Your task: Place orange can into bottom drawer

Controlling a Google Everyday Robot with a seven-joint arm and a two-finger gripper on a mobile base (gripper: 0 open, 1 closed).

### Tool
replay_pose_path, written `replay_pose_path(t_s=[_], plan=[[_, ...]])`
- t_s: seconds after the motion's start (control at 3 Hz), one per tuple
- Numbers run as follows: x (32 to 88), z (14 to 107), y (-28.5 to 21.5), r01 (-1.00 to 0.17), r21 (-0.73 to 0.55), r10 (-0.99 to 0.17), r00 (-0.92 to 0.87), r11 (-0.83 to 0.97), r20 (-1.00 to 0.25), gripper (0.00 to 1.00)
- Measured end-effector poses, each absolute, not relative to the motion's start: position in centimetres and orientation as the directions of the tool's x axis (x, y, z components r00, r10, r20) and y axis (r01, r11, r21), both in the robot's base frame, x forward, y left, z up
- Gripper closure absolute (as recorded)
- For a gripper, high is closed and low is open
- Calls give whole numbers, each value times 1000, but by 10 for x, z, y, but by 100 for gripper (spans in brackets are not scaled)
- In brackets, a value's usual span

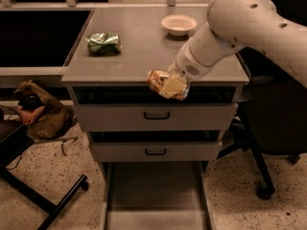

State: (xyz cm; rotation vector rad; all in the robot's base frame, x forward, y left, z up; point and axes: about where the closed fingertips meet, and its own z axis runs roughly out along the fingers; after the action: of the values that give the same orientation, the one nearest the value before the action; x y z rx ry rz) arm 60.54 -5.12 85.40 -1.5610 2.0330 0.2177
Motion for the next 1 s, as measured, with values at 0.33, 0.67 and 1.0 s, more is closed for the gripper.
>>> replay_pose_path(t_s=[0.33, 0.67, 1.0], plan=[[585, 835, -50, -928, -200, -819, -160, 315, -550, 100], [568, 826, -53, -912, -231, -803, -153, 339, -576, 100], [568, 826, -53, -912, -231, -803, -153, 339, -576, 100]])
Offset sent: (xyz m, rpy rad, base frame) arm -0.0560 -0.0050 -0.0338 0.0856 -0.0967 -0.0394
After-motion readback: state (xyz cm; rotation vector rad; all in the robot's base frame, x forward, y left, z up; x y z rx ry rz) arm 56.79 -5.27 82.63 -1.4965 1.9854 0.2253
